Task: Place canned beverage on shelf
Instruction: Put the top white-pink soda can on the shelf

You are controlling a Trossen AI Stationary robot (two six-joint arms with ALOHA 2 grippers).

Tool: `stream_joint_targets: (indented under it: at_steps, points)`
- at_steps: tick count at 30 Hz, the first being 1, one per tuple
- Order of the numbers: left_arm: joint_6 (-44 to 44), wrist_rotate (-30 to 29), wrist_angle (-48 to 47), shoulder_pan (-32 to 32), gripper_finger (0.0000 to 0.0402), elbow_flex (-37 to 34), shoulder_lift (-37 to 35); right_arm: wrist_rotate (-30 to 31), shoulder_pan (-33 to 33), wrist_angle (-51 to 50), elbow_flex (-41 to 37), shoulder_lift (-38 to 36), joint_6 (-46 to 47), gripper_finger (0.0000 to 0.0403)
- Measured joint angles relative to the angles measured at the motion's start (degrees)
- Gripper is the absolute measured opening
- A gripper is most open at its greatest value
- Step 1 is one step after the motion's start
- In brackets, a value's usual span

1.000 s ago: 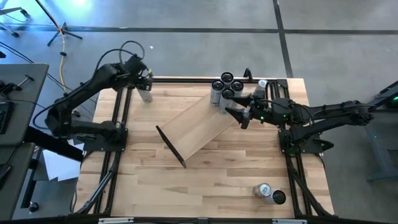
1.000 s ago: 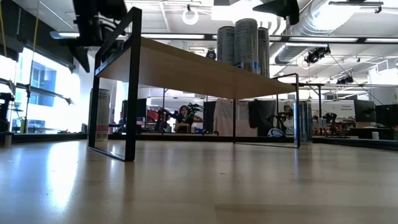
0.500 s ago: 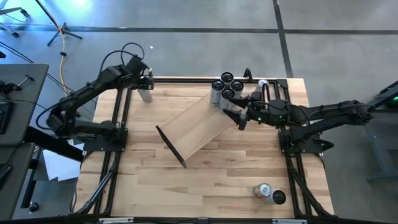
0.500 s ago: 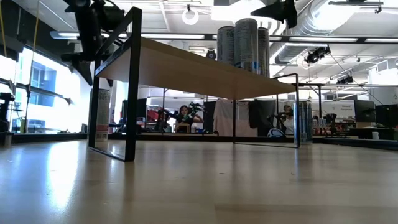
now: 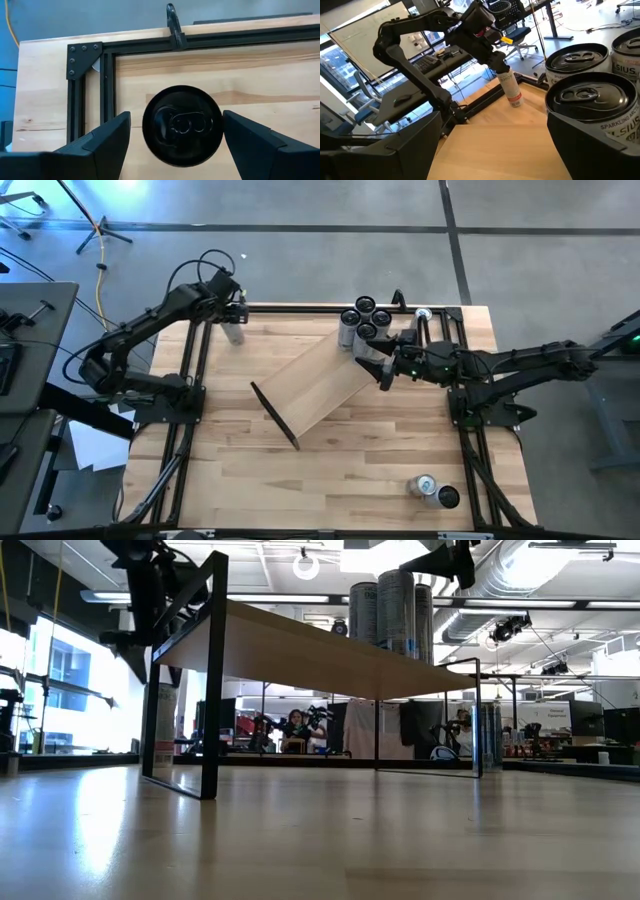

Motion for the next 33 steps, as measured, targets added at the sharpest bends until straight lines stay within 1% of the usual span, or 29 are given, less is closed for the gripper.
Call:
stream_joint_targets:
  at_steps: [7, 17, 33]
  points:
    - [-0.15, 2.07, -0.17, 0.63, 0.0285, 0.00, 1.99, -0.19, 0.00, 0.02, 0.00, 0.00, 0.00, 0.0351]
    - [-0.16, 2.29, -0.22, 0.61, 0.0284, 0.00, 4.24, -0.20, 0.00, 0.00, 0.00, 0.00, 0.00, 0.0351]
    - [-0.63, 2.37, -0.42, 0.61, 0.0284, 0.00, 4.30, -0.17, 0.00, 0.00, 0.00, -0.02, -0.20, 0.0351]
